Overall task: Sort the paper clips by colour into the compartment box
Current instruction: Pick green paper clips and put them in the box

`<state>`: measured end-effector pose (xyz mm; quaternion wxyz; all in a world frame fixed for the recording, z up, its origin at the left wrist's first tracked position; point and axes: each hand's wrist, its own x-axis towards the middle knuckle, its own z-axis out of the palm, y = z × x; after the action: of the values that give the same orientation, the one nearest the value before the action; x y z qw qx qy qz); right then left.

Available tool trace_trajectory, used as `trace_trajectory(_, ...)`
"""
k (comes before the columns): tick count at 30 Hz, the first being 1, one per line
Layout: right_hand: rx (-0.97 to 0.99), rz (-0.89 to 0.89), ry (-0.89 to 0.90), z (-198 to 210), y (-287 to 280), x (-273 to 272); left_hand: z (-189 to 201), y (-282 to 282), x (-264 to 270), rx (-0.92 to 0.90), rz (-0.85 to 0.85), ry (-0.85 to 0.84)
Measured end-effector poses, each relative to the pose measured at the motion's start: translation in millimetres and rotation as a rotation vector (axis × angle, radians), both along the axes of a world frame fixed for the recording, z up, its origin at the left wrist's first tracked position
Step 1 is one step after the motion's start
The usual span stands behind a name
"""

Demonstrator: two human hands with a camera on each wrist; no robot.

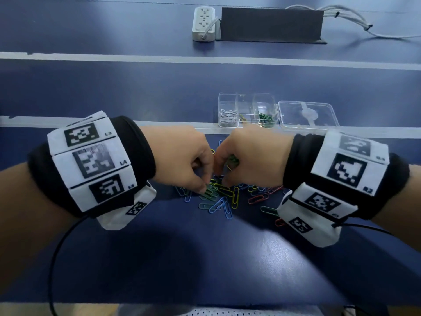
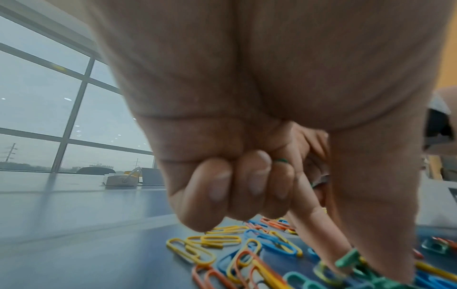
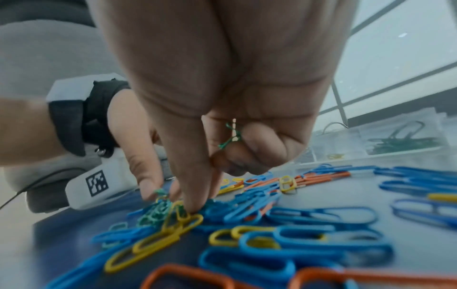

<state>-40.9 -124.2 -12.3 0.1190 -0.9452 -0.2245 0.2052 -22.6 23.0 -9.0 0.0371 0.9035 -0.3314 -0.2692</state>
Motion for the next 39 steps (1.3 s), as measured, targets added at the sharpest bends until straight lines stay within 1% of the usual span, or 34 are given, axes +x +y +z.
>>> trace_trajectory(6, 0.0, -0.004, -0.041, 1, 1, -2, 1, 5, -2, -0.036, 0.017, -0.011)
trace_trajectory(9, 0.016, -0.044, -0.015, 5, -2, -1, 2, 5, -3, -0.064, 0.074, 0.015)
trace_trajectory(13, 0.073, -0.132, 0.071, 9, -9, 2, 4, 5, 0, -0.098, 0.113, 0.035)
trace_trajectory(15, 0.114, -0.184, 0.143, 9, -16, 6, 6, 3, 2, -0.106, 0.123, 0.031)
trace_trajectory(17, 0.214, -0.252, 0.255, 10, -24, 11, 9, -1, 5, -0.13, 0.141, 0.014)
trace_trajectory(19, 0.3, -0.326, 0.307, 11, -34, 18, 11, -8, 8, -0.162, 0.168, -0.004)
trace_trajectory(24, 0.513, -0.557, 0.296, 20, -57, 36, 15, -31, 20, -0.26, 0.252, 0.03)
trace_trajectory(26, 0.57, -0.626, 0.261, 23, -65, 41, 17, -42, 26, -0.294, 0.276, 0.006)
trace_trajectory(28, 0.599, -0.692, 0.213, 23, -72, 46, 19, -53, 33, -0.301, 0.29, -0.055)
trace_trajectory(30, 0.595, -0.742, 0.186, 21, -77, 53, 19, -64, 39, -0.287, 0.291, -0.116)
trace_trajectory(34, 0.486, -0.766, 0.164, 17, -83, 65, 18, -84, 52, -0.243, 0.286, -0.207)
trace_trajectory(39, 0.497, -0.769, 0.172, 23, -82, 73, 20, -101, 64, -0.189, 0.245, -0.256)
